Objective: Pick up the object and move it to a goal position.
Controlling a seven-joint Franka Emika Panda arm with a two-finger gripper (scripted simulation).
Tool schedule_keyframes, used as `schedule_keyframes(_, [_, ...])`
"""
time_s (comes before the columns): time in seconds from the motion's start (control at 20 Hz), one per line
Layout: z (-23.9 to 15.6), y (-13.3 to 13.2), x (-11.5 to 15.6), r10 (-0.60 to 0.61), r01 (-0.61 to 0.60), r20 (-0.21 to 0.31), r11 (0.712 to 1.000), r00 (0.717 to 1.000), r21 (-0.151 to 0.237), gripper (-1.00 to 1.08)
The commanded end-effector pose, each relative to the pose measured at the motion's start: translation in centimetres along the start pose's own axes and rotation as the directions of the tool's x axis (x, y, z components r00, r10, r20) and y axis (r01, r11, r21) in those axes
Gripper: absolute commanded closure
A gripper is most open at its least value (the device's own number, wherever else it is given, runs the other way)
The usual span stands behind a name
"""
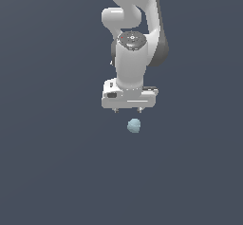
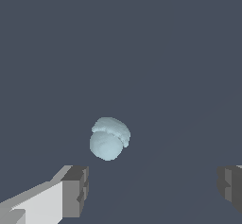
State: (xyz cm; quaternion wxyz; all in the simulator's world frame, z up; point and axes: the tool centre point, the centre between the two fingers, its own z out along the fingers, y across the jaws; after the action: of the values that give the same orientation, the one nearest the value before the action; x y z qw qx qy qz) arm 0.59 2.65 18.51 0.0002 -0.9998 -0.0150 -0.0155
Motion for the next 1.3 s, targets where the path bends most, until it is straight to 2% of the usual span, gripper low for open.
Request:
schedule_keyframes(0.0, [0.0, 0.0, 0.0, 0.000, 0.000, 0.000, 1.000, 1.000, 0.000, -0.92])
schedule_keyframes(0.5, [0.1, -2.4, 0.5, -0.008, 0.009, -0.015, 0.999, 1.000, 0.037, -0.92])
schedule_keyframes(0.85, [0.4, -2.3, 0.4, 0.010, -0.009, -0.011, 0.999, 1.000, 0.035, -0.92])
schedule_keyframes(1.25, [2.4, -2.8, 0.2, 0.102, -0.102, 0.001, 0.994, 0.995, 0.030, -0.92])
